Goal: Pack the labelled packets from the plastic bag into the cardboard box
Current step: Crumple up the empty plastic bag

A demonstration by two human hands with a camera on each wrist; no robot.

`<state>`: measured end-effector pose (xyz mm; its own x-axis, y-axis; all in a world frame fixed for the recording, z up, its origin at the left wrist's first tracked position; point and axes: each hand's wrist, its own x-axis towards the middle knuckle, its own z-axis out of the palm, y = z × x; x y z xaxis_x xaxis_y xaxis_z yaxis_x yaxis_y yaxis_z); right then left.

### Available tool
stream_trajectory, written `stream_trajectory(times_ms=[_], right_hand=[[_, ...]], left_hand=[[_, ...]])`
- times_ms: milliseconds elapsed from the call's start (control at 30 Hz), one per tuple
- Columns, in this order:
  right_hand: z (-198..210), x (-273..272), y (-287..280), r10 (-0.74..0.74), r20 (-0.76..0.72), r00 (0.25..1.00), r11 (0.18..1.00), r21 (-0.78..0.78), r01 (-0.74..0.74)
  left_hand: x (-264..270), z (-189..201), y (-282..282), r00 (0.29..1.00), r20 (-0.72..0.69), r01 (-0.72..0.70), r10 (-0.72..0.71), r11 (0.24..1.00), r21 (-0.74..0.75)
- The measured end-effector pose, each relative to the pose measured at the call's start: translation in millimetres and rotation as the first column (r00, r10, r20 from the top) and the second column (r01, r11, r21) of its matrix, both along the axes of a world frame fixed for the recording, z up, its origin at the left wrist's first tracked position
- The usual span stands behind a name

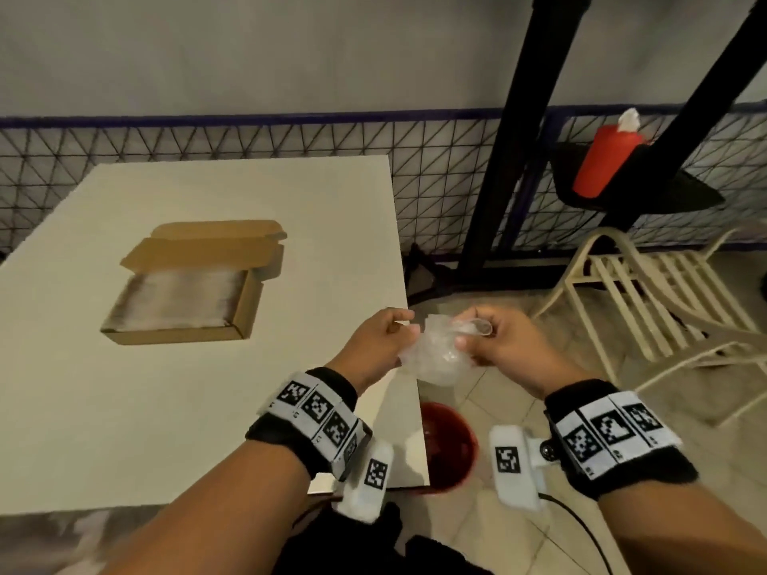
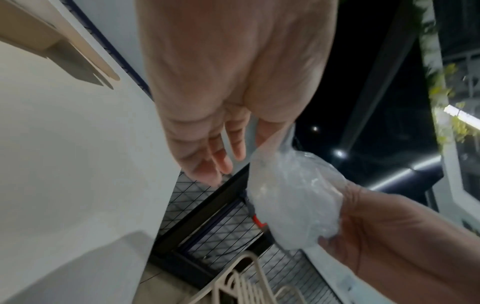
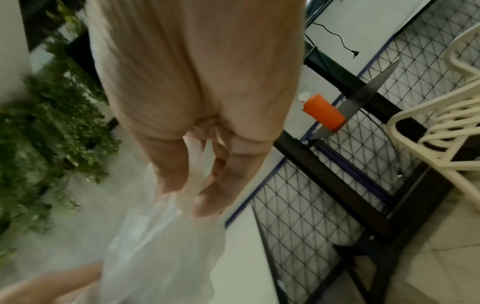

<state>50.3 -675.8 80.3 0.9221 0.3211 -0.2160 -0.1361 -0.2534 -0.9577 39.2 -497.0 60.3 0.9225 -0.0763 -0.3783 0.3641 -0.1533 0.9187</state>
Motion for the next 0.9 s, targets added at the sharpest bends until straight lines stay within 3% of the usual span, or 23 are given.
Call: stream_trajectory(times_ms=[100,200,367,500,667,900], right_hand=[[-34,-5,-24,-0.097,-0.019,0.995,0.994,-0.053,0.096],[-73,-8,-41,-0.196,-0.053,0.979,0.976,-0.104,0.190],[-139,-16,-56,-0.269,-0.121,0.956,0.949,-0.201,0.241],[-202,-18,-62,-0.334,-0.185,0.924,0.916,-0.295,0.271],[-276,-14,-52,-0.335,-0.255,0.907,0.875,-0.442,0.199],[-361,-4,-37,-0.501,-0.428,0.752,0.842,-0.444,0.308]], left_hand=[[-6,-29,-18,0.999,0.043,-0.003,-0.010,0.956,0.292],[-14,-54,-28,0.999,0.040,0.014,-0.038,0.873,0.488],[-31,-98,-32,0.983,-0.083,0.169,-0.167,0.616,0.769],[-40,-116,-41,0.958,-0.164,0.257,-0.234,0.455,0.852],[-48,-133,-45,0.964,-0.097,0.178,-0.249,0.326,0.929],[-51,-147,-45,0.966,0.027,0.043,-0.256,0.262,0.964]])
